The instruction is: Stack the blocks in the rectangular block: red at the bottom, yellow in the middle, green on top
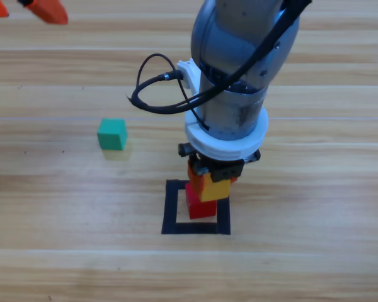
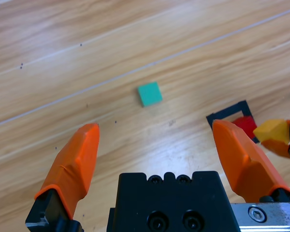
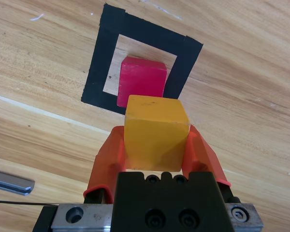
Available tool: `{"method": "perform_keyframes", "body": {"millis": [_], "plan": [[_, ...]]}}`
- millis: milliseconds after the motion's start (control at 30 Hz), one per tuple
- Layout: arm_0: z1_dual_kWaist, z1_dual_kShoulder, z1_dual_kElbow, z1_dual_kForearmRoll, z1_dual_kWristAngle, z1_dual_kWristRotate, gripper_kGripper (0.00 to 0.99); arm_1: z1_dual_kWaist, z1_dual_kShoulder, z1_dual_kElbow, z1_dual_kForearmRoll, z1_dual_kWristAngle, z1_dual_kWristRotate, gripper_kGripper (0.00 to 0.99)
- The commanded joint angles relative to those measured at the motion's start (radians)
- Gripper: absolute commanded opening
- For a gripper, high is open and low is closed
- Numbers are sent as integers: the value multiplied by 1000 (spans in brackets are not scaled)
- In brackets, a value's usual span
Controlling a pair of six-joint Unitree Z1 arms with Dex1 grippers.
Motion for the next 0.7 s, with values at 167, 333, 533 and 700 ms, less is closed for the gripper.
{"method": "perform_keyframes", "body": {"millis": [167, 333, 533, 700], "plan": [[52, 130, -61, 16, -69, -13, 990, 25, 97, -51, 27, 6, 15, 0], [52, 144, -49, 13, -69, -26, 990, 25, 120, -83, 27, 6, 26, 0], [52, 150, -38, 8, -62, -26, 990, 25, 123, -89, 27, 0, 31, 0], [52, 147, -23, 5, -62, -27, 989, 25, 129, -89, 27, -17, 42, 2]]}}
